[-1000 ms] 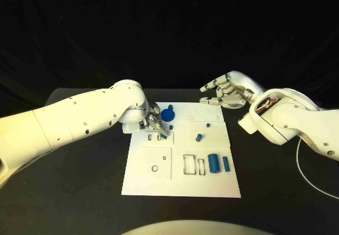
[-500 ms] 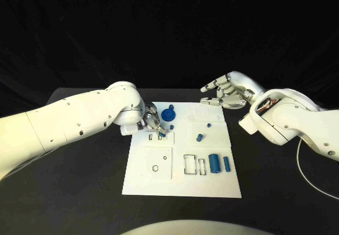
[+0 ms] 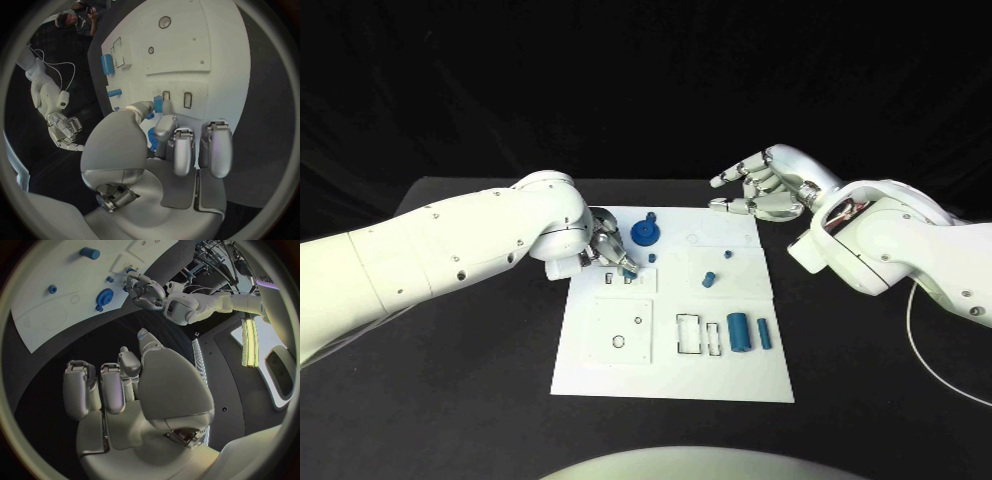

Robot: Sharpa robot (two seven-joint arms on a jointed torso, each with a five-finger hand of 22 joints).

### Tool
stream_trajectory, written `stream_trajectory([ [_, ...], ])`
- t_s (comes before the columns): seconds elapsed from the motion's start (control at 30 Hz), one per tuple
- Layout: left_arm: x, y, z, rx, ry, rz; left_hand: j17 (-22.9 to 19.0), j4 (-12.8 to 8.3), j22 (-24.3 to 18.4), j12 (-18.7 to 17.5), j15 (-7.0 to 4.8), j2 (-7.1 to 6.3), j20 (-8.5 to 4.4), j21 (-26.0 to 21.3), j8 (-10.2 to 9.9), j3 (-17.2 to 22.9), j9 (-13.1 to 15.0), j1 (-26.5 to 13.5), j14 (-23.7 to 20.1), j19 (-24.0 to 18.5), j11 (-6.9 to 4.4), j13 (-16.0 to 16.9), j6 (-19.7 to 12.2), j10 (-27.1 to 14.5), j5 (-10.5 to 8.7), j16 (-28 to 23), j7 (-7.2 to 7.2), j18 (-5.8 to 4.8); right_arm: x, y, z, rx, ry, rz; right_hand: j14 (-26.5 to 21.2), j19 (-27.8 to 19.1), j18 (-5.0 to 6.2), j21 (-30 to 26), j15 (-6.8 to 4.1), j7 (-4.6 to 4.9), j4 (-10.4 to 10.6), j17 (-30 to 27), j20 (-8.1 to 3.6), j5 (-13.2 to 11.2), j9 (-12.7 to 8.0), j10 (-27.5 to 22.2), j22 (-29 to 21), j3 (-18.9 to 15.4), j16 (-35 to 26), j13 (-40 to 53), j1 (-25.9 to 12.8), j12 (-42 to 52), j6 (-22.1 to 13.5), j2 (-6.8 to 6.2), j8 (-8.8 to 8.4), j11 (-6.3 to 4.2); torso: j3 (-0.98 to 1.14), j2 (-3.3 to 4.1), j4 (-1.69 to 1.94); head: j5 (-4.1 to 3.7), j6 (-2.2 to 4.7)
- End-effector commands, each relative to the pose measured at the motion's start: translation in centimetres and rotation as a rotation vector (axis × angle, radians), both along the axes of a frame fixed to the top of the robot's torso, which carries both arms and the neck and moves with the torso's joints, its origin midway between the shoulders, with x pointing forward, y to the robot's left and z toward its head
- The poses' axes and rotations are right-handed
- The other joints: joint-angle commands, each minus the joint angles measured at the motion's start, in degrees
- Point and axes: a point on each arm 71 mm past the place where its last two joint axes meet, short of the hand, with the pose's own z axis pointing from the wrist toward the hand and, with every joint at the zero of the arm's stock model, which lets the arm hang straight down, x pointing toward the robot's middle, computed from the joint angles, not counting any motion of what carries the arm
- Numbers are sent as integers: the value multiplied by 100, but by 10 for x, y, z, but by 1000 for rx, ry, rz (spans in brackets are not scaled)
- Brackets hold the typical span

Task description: Assemble the parts on the task board

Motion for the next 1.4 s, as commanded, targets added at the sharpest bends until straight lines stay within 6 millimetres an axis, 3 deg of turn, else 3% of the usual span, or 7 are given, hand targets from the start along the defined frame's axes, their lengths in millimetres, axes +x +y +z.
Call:
stream_trajectory([
  [0.03,0,4,-1,89,-16,14,1509,-989,894,14,-5,31,-10,-19,35,1012,5,-45,602,326,5,-10,20,30,32,17,-35,-75,-1,1,-1,2,10,13,322,-31,47,-35,-20,-15,13,222,-6,19,7,-38,-9,-35,-24,-5,-4,-28,43,35,5,2,0,6,-5,12,-4],
  [1.4,-5,6,-12,155,41,-55,1509,-1087,916,-25,-11,-2,-18,-9,54,1094,50,-160,602,337,-7,-43,65,59,177,17,-48,-80,0,-1,-5,57,79,6,324,-41,50,-44,-21,-16,26,224,-8,34,8,-31,-25,-41,-25,-2,-19,-18,49,52,6,1,-2,12,-3,81,-39],
])
